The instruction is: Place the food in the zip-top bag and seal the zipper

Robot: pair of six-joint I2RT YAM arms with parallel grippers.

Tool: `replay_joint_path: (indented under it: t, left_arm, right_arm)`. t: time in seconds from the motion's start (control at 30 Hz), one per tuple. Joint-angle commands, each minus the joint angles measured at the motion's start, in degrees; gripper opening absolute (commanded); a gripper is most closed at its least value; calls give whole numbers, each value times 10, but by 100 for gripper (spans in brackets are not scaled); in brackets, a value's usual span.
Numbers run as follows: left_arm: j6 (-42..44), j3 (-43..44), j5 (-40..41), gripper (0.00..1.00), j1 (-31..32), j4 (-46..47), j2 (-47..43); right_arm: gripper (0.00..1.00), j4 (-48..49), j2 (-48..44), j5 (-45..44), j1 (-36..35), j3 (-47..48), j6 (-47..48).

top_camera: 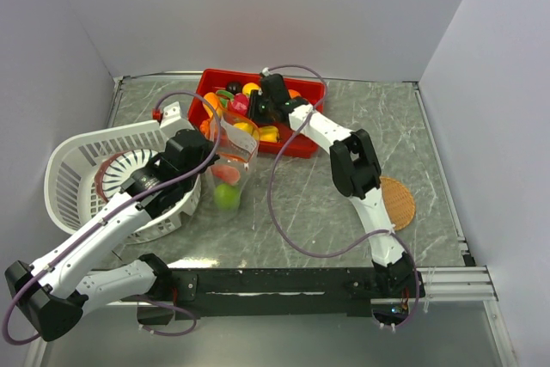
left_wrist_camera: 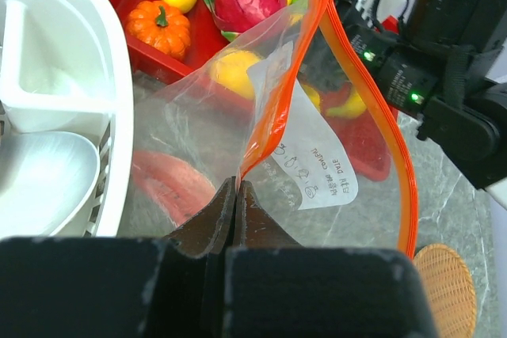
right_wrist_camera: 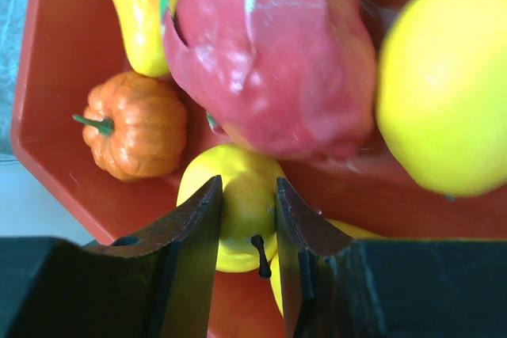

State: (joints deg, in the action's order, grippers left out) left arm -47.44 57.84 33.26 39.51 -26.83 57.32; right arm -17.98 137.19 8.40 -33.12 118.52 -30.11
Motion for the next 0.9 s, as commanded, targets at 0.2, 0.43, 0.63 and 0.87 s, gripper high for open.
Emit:
replay_joint_path:
  t: [0.2, 0.43, 0.63, 0.87]
  left_arm:
    - [10, -3, -6, 1, 0, 37, -8]
    - [14, 2, -21, 1, 0, 54, 14]
    - [17, 8, -31, 1, 0, 71, 25]
    - [17, 18, -47, 1, 0, 90, 40]
  right_arm:
    - [1, 13, -134, -42, 31, -58, -11]
    - [0, -22, -226, -83, 51, -97, 0]
    - [0, -50, -342, -128, 57, -146, 21]
    - [0, -50, -473, -123, 37, -234, 25]
